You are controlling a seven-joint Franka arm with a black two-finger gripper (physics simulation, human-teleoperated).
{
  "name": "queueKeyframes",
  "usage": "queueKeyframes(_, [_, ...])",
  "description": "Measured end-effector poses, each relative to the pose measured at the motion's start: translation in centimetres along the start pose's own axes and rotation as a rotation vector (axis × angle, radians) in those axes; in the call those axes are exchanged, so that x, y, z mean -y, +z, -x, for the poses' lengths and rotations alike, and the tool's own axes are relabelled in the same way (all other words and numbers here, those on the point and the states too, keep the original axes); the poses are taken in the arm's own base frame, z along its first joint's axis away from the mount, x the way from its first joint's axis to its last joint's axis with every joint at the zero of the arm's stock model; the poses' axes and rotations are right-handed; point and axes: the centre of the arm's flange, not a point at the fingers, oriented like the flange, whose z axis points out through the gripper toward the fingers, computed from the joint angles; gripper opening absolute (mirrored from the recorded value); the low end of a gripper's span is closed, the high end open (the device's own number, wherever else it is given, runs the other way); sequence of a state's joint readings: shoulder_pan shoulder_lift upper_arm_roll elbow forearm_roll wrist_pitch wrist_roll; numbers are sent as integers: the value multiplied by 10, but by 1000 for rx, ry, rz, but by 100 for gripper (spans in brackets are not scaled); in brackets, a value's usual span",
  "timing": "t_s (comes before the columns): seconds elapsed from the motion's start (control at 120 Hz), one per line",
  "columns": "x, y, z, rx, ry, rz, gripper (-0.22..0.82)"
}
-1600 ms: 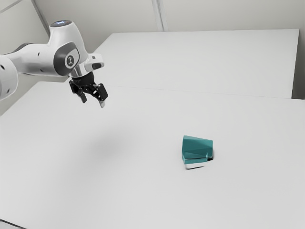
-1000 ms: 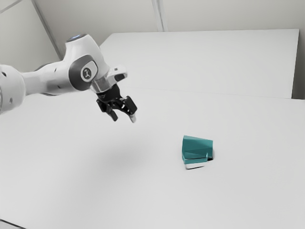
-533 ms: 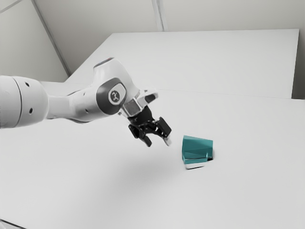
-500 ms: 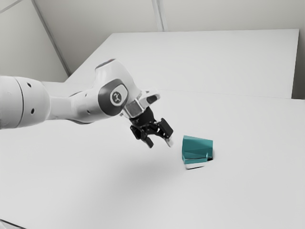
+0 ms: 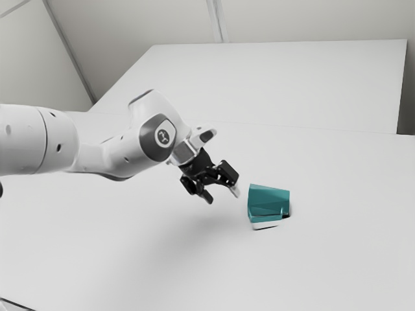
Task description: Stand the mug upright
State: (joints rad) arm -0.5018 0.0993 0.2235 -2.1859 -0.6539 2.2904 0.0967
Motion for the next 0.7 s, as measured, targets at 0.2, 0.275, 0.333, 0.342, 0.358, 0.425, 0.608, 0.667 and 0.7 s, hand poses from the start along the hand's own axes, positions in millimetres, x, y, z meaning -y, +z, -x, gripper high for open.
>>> queueKeyframes(0.2, [1, 14, -1, -2, -88, 139, 60])
queueKeyframes(0.275, [1, 21, 1, -1, -116, 191, 60])
queueKeyframes(0.333, [1, 28, 4, 2, -133, 228, 60])
queueKeyframes(0.342, [1, 29, 4, 3, -135, 233, 60])
queueKeyframes(0.358, [1, 31, 5, 3, -139, 241, 60])
queueKeyframes(0.425, [0, 37, 6, 3, -144, 266, 60])
queueKeyframes(0.608, [-3, 41, 3, -14, -103, 295, 60])
queueKeyframes(0.667, [-2, 43, 1, -18, -87, 294, 60])
queueKeyframes(0.7, [-2, 44, -2, -21, -76, 293, 60])
